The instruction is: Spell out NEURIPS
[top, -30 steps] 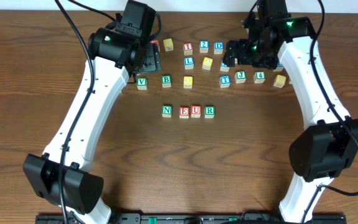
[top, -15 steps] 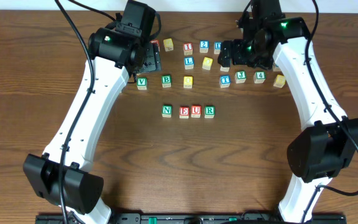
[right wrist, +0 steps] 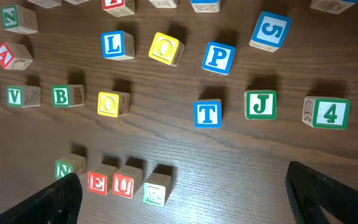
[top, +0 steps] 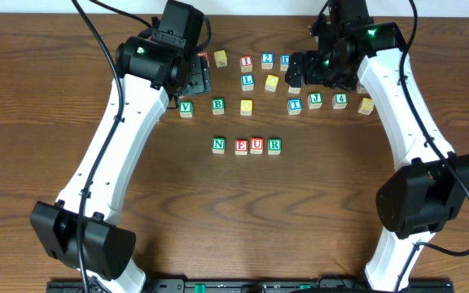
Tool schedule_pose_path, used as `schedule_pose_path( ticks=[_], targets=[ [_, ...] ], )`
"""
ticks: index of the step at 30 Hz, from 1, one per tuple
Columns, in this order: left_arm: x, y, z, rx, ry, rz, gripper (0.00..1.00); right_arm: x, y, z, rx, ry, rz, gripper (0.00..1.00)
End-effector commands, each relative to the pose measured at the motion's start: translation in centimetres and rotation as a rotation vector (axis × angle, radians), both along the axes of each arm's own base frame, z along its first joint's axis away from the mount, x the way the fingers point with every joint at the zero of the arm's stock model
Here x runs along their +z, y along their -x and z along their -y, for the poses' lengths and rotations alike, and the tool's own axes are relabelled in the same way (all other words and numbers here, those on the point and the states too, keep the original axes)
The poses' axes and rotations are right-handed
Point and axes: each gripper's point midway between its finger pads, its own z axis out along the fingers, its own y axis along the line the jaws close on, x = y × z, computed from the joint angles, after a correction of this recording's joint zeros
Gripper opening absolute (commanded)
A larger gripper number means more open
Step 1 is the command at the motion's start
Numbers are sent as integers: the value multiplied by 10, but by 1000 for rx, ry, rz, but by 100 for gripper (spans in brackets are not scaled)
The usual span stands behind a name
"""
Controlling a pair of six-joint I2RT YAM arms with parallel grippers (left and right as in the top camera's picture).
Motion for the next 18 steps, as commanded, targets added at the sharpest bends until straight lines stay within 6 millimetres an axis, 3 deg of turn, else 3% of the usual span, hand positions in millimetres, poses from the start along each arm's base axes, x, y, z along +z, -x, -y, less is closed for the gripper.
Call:
schedule_pose_path(
  ticks=[1, 18],
  targets=[
    [-3, -1, -1, -2, -7, -7, 84, 1, 3, -7, 24, -4, 4, 99],
    [-1, -5, 0, -2, -1, 10, 84, 2, 1, -10, 5, -5, 13, 96]
  ],
)
